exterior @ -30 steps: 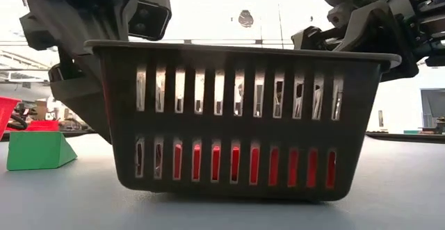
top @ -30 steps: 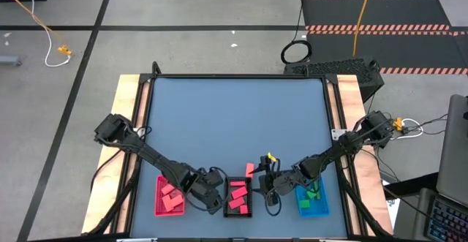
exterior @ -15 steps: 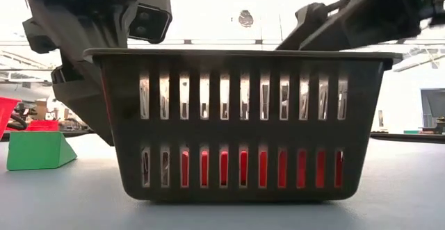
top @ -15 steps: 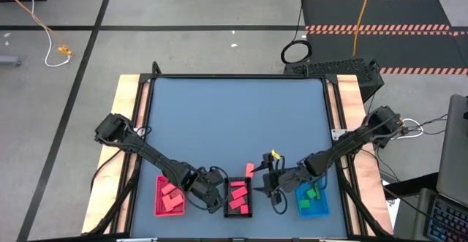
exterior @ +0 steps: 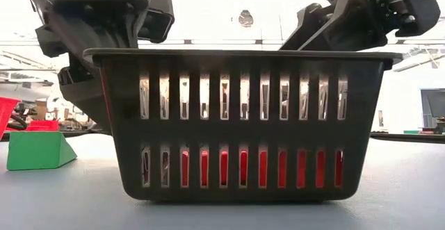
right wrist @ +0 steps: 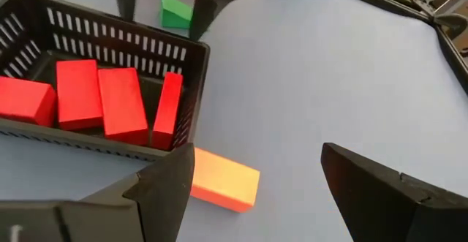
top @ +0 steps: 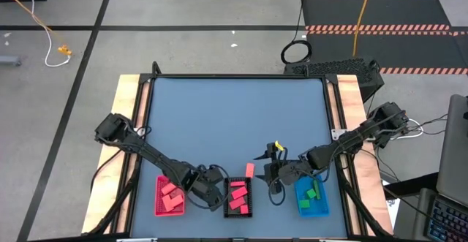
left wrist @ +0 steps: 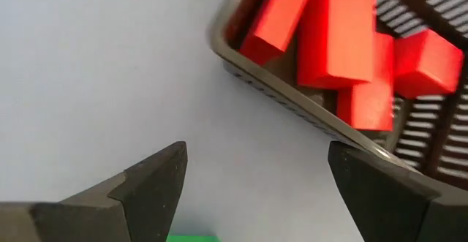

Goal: Sort & place blocks by color
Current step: Adjust the black bin, then put the orange block into the red bin

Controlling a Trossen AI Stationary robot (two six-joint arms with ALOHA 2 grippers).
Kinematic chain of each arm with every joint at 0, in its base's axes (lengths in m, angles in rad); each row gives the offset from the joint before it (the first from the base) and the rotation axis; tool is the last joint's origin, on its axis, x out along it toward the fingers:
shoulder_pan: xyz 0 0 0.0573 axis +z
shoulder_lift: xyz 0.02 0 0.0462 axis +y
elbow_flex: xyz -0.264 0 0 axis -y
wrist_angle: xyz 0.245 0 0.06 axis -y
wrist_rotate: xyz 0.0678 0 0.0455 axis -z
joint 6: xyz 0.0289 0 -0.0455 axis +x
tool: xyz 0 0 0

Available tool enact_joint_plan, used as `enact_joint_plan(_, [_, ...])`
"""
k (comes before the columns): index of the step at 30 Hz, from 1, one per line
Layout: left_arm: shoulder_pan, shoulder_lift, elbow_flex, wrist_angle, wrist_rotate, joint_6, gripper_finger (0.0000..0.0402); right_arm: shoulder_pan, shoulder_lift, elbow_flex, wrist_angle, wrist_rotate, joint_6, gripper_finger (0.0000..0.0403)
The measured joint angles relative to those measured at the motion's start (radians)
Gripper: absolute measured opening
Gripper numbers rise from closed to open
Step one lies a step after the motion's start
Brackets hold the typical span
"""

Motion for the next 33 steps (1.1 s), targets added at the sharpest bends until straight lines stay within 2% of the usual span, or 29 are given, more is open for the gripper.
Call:
enact_joint_plan(15, [0.065, 0.0, 0.0, -0.039, -0.012, 0.037, 0.0335, -0.006, 0.0, 0.0, -0.002, -0.005, 0.014, 0.029])
enact_joint_plan(22, [0.056, 0.0, 0.0, -0.069, -0.006, 0.038, 0.0335, -0.041, 0.0, 0.0, -0.125, -0.009, -0.039, 0.029])
enact_joint_plan(24, [0.051, 0.0, 0.0, -0.112, -0.001, 0.037, 0.0335, -0.065, 0.001, -0.001, -0.155, -0.054, -0.093, 0.029])
enact_joint_plan(30, [0.052, -0.028, 0.0, -0.202, 0.029, 0.057, 0.0335, -0.156, 0.001, 0.034, -0.196, -0.309, -0.154, 0.029])
enact_joint_plan(33, [0.06, -0.075, 0.001, -0.214, 0.02, 0.094, 0.0335, -0.192, 0.002, 0.116, -0.31, -0.347, -0.211, 0.029])
